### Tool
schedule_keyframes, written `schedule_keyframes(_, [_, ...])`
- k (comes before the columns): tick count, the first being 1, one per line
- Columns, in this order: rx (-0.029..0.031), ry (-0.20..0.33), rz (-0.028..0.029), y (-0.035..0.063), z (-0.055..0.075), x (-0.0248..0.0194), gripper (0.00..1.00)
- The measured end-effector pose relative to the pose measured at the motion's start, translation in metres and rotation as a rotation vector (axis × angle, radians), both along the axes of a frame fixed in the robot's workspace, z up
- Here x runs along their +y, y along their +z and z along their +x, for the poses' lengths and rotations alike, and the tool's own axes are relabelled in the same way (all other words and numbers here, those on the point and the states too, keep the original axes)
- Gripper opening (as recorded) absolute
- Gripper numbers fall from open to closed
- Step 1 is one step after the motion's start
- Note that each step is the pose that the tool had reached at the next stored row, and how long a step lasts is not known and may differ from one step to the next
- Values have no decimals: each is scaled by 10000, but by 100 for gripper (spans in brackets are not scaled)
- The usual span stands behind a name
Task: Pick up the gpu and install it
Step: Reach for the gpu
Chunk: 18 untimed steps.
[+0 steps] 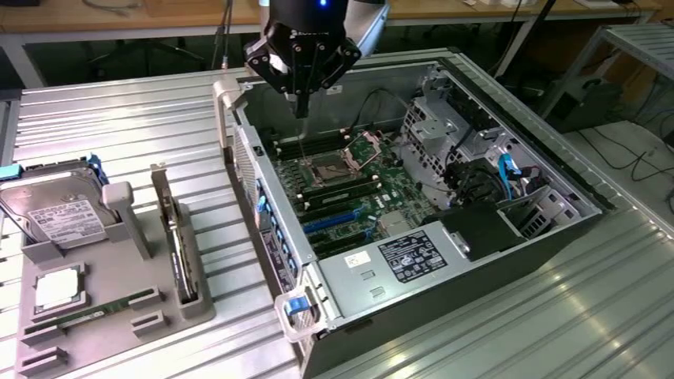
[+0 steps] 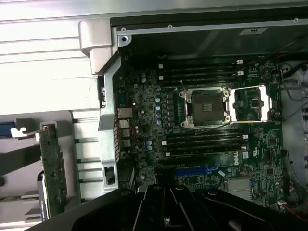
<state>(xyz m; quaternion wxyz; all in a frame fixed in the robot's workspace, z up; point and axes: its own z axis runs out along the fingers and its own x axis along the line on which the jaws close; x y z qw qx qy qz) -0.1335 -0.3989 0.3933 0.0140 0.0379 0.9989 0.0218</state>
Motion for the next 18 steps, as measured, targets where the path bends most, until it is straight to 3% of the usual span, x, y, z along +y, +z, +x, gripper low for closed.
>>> schedule_keyframes(18, [1,0,0,0,-174,0,11])
